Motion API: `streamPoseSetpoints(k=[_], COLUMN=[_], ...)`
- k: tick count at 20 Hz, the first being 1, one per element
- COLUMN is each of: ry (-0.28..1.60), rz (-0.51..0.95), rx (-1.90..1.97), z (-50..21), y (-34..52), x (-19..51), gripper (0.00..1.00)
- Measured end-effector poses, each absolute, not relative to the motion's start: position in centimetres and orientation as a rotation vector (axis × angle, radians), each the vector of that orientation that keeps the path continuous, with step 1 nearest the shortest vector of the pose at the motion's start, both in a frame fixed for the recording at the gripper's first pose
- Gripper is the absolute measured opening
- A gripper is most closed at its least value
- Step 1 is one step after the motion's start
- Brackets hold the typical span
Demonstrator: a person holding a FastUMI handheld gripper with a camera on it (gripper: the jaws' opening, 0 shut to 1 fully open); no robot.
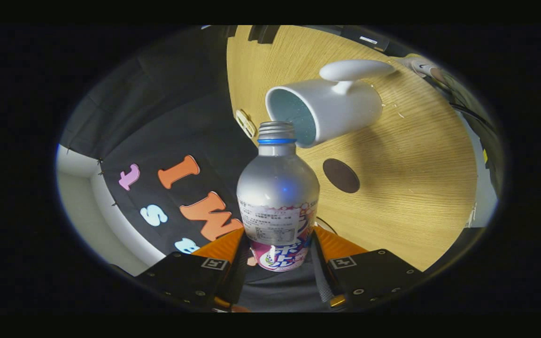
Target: Take the bottle from table, then pour the juice into the cup, finally place the bottle on the coaster
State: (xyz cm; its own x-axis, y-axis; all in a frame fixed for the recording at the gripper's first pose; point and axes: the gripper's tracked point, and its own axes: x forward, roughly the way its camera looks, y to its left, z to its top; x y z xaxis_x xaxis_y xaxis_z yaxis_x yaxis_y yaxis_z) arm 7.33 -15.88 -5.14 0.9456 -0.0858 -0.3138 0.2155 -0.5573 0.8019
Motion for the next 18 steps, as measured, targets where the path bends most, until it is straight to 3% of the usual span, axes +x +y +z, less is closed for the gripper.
streamPoseSetpoints(k=[18], ry=[-0.036], rz=[-0.355], rx=[2.325], z=[-3.5], y=[-17.2], x=[7.9], gripper=[0.63])
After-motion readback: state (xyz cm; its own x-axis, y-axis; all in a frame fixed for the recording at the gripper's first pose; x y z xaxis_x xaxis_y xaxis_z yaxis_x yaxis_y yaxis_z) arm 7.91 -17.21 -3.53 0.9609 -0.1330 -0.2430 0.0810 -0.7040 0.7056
